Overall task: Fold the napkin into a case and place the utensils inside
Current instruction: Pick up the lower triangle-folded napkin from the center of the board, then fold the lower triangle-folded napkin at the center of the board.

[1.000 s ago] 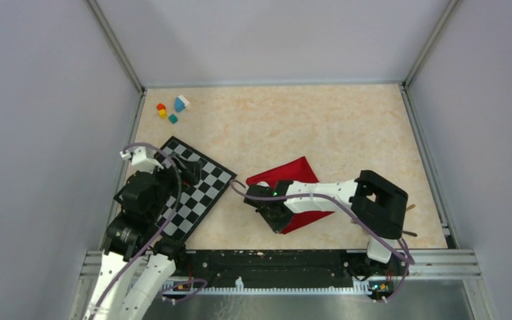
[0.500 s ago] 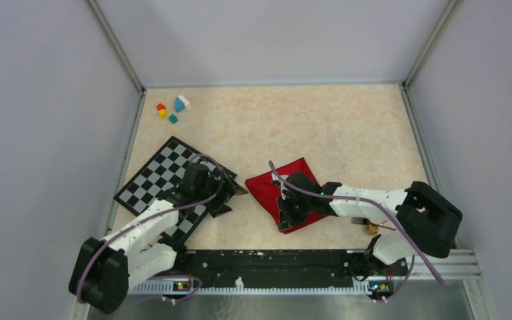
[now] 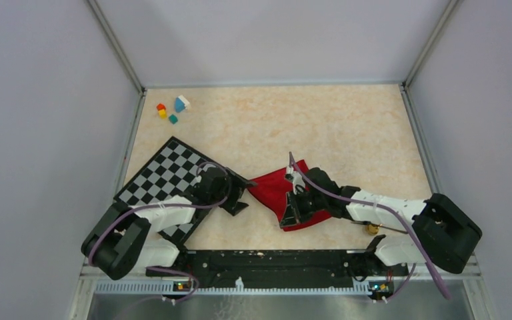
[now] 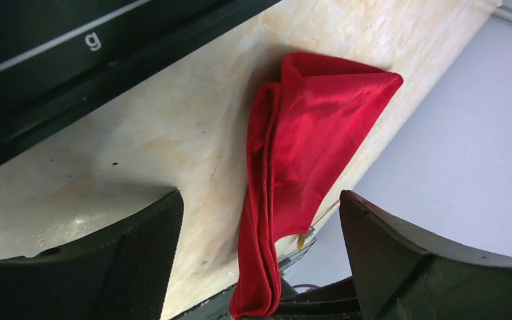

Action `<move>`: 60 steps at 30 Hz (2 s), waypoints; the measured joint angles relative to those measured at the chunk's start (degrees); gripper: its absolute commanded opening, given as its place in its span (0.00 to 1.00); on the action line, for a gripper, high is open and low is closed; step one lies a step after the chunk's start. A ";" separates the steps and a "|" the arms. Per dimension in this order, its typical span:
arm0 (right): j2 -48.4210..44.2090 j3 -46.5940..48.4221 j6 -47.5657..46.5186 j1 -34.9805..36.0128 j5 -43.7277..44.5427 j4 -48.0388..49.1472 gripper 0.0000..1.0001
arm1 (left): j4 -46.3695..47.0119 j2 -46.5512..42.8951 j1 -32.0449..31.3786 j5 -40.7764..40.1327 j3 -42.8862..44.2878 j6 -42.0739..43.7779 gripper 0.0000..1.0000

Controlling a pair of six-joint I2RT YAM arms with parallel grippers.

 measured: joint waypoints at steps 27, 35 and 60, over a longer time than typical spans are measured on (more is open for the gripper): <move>-2.49 -4.02 1.27 -2.12 -4.70 5.79 0.00 | 18.49 12.00 -2.62 -15.21 -0.72 9.64 0.05; -1.49 -8.46 3.37 -2.19 -6.21 11.69 0.00 | -3.82 9.75 -6.62 -22.69 11.65 14.73 0.00; -1.86 -16.04 8.39 -10.91 -12.90 17.97 0.00 | -79.89 43.98 -14.62 -35.28 69.66 -0.24 0.00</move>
